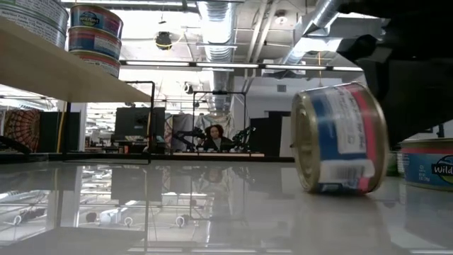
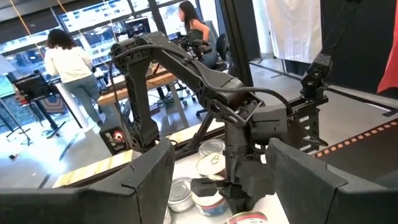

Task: Stack canned seafood by type on shelf
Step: Stack the blue tuna can on top of the blue tuna can on the shelf

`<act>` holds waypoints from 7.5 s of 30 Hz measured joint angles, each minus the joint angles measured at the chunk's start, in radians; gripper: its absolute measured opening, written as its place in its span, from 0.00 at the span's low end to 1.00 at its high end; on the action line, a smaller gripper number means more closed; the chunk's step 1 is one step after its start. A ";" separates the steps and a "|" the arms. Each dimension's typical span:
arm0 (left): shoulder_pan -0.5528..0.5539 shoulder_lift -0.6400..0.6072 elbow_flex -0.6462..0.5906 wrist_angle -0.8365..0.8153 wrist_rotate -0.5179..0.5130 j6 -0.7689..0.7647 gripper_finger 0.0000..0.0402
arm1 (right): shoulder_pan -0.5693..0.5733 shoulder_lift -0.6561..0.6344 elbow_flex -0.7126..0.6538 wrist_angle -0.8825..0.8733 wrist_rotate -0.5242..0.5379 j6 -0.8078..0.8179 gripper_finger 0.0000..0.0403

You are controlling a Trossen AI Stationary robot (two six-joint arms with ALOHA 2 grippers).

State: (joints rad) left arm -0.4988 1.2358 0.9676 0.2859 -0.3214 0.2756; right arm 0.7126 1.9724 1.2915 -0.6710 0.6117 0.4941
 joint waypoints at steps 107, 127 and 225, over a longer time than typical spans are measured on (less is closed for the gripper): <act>-0.068 -0.231 0.000 -0.363 -0.170 -0.217 0.60 | -0.330 0.126 0.439 -0.441 -0.549 -1.438 0.59; -0.147 -0.236 0.000 -0.443 -0.620 0.477 0.60 | -0.535 0.074 0.438 -0.560 -0.802 -1.086 0.53; -0.201 -0.415 -0.001 -0.376 -0.709 0.934 0.49 | -1.067 -0.207 0.440 0.347 -1.473 -0.144 0.79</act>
State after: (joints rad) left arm -0.6994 0.8212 0.9665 -0.0899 -1.0299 1.2101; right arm -0.3546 1.7654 1.7317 -0.3240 -0.8618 0.3499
